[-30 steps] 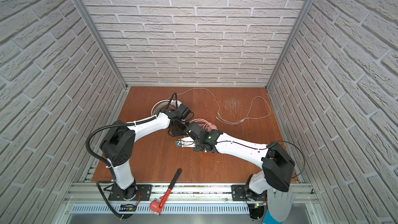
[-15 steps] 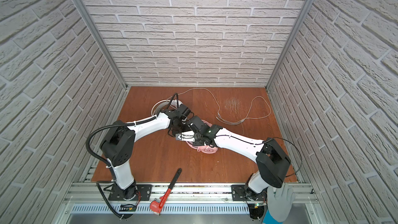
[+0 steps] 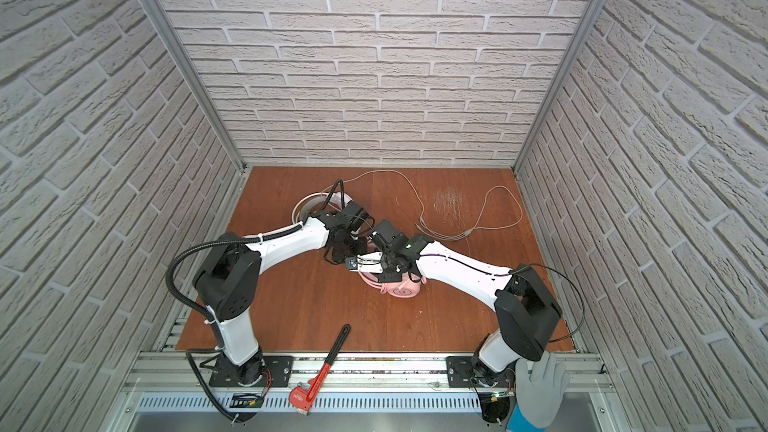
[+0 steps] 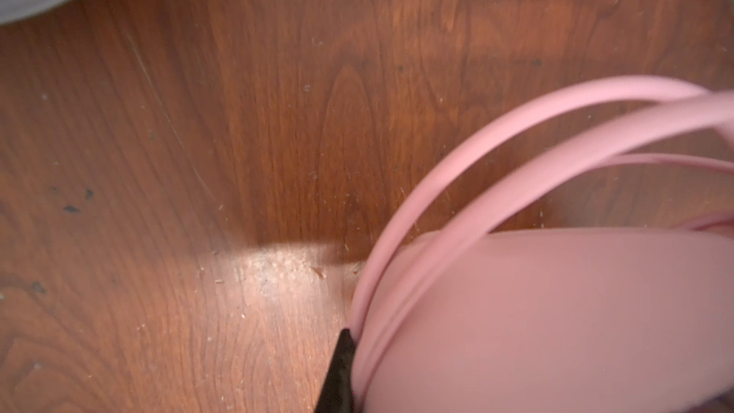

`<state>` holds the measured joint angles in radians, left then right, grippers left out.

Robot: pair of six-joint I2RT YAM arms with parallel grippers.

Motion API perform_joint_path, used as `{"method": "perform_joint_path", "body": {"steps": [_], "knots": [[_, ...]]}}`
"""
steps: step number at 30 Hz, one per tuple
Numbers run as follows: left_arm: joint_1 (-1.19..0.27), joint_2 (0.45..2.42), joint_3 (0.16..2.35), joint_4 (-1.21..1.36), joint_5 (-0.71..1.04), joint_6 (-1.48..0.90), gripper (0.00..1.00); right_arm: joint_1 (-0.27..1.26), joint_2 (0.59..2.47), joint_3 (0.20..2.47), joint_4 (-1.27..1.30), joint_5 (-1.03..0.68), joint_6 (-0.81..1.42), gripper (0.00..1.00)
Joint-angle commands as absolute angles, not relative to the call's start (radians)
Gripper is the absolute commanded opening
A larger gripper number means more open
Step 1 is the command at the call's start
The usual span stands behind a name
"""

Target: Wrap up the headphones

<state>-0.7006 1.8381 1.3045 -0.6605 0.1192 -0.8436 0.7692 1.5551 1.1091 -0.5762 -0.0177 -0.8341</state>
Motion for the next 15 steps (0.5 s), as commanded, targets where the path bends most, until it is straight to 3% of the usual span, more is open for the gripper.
{"method": "perform_joint_path", "body": {"steps": [1,15], "knots": [[-0.692,1.811,1.318,-0.630,0.143,-0.883,0.00,0.770,1.503,1.106,-0.643,-0.083,-0.903,0.05],[-0.662,1.803,1.295,-0.591,0.152,-0.943,0.00,0.813,1.467,1.106,-0.782,0.041,-1.011,0.05]]}}
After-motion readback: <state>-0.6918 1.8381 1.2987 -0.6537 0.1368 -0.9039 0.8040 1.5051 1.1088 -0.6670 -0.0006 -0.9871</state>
